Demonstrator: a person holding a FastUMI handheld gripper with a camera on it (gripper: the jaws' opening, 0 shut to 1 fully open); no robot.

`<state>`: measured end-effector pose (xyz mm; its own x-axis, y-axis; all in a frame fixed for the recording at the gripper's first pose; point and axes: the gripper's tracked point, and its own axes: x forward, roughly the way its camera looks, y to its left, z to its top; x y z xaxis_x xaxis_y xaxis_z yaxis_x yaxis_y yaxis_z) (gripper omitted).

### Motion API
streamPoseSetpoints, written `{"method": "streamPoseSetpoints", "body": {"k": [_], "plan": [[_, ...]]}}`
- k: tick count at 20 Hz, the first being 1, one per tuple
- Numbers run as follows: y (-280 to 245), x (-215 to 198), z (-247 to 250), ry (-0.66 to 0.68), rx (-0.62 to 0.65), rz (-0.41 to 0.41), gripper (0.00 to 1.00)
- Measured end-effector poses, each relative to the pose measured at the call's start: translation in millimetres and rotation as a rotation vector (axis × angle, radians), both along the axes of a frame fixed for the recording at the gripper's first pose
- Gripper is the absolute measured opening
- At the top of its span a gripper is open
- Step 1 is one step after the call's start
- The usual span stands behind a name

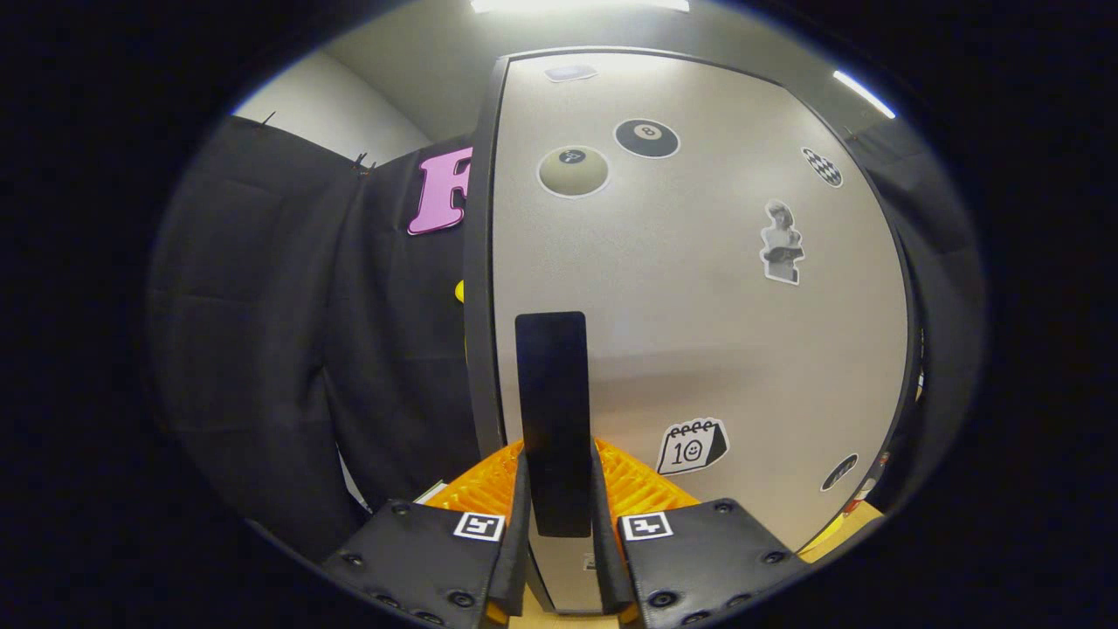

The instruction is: Open the shoe cabinet door, grab the shoes and put them into the shoe cabinet, then close the shoe cabinet door.

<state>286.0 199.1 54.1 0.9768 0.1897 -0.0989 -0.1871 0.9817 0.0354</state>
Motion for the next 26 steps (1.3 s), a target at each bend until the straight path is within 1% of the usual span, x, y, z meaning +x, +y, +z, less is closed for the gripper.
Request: {"method": "streamPoseSetpoints", "body": {"k": [2,3,6,14,19,26], "plan": [[0,-4,-1,0.006,-0.001,0.027,0.22],[0,-6,-1,0.012,0.003,0.049,0.15],[-1,-24,3,0.009,-0.012,0.109,0.14],[-19,-76,11,0.054,0.038,0.189,0.14],[-42,-113,21,0.067,0.046,0.208,0.14],[-82,-143,23,0.08,0.046,0.199,0.14]]}}
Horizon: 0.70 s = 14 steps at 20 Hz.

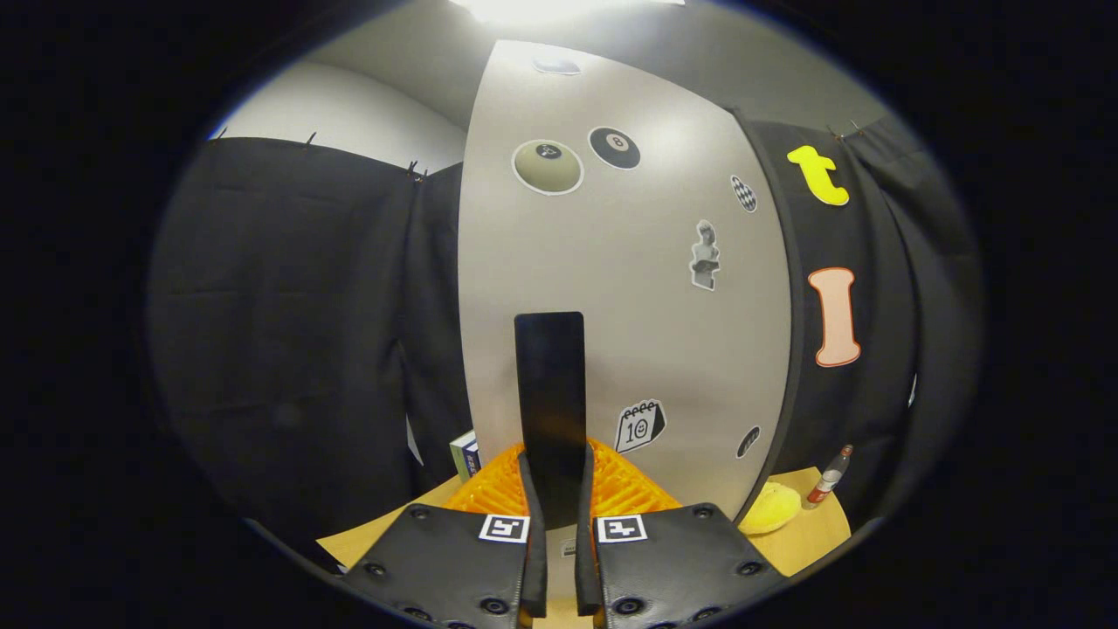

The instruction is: Open the shoe cabinet door, grab the shoes and put them into the shoe cabinet, then close the shoe cabinet door.

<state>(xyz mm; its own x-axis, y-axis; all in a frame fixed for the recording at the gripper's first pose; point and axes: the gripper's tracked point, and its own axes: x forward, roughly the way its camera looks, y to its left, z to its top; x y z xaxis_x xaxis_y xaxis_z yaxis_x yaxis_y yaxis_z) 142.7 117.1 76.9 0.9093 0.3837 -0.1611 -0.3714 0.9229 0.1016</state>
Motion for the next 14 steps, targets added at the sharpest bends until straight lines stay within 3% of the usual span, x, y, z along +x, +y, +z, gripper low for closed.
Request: {"method": "streamPoseSetpoints", "body": {"k": [14], "plan": [[-108,-48,8,-0.004,-0.098,-0.169,0.13]]}}
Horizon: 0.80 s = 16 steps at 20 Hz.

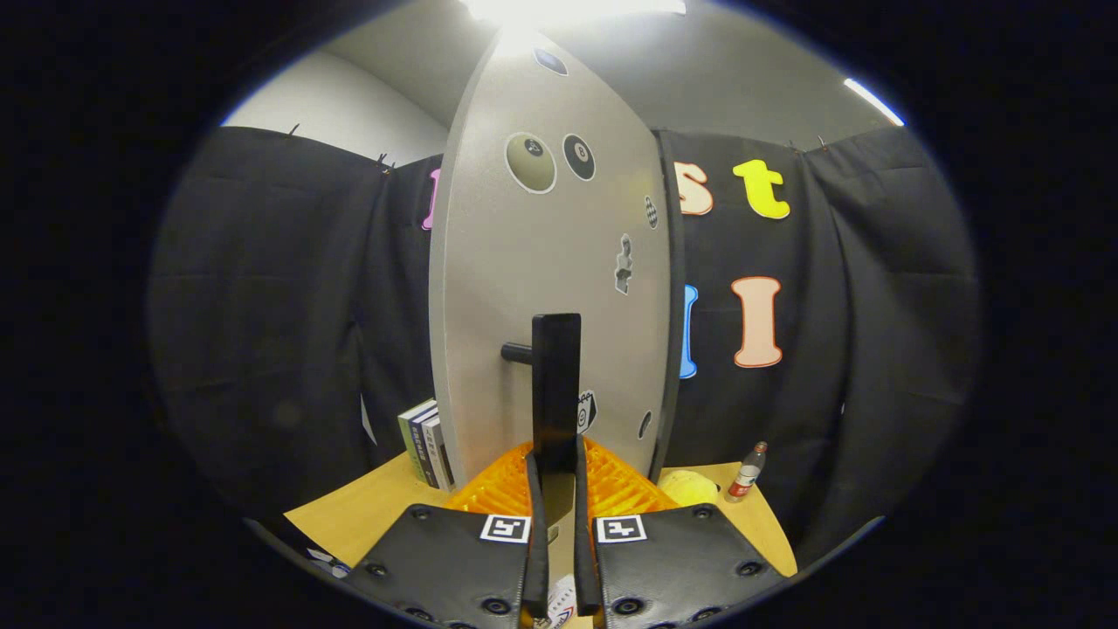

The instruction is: Open the shoe cabinet door, grab the shoes and put them into the shoe cabinet, then close the shoe cabinet door.

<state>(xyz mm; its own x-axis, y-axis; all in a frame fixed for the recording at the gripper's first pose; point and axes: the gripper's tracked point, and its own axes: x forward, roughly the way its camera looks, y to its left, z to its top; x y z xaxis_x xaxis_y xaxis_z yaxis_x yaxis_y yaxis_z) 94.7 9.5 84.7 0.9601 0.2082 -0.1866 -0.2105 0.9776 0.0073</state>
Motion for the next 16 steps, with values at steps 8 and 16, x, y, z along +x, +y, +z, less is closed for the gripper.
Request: {"method": "streamPoseSetpoints", "body": {"k": [8,16], "plan": [[-77,-3,-2,-0.034,-0.054,-0.15,0.13],[-140,-10,-7,-0.055,-0.015,-0.308,0.08]]}}
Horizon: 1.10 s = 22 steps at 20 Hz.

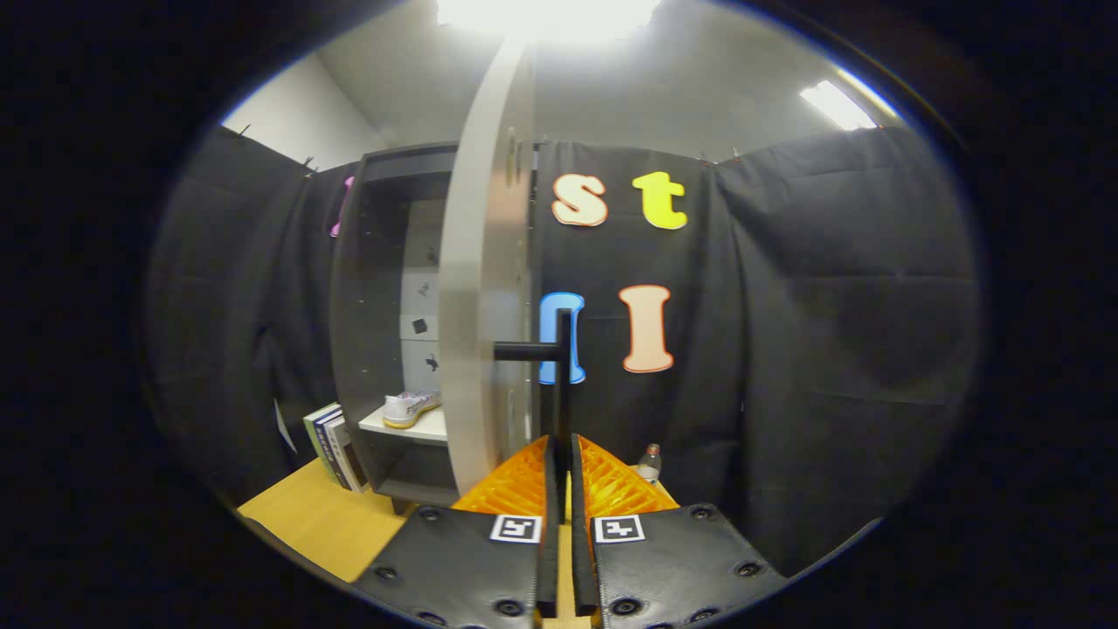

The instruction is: Open the shoe cabinet door, grab the shoes and put them into the shoe cabinet, then close the shoe cabinet door.

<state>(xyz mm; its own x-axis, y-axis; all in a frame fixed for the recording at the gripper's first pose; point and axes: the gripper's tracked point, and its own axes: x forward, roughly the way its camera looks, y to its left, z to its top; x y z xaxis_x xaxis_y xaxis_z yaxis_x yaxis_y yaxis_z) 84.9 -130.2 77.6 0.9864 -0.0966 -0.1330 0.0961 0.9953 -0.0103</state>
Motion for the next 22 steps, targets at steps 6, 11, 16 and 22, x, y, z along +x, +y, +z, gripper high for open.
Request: {"method": "streamPoseSetpoints", "body": {"k": [6,11,16,22], "plan": [[-8,-52,37,-0.217,-0.036,-0.119,0.76],[56,-61,1,-0.209,0.036,-0.012,0.94],[124,-49,-102,-0.017,0.021,0.106,0.98],[193,-41,-246,0.292,0.023,0.239,0.99]]}}
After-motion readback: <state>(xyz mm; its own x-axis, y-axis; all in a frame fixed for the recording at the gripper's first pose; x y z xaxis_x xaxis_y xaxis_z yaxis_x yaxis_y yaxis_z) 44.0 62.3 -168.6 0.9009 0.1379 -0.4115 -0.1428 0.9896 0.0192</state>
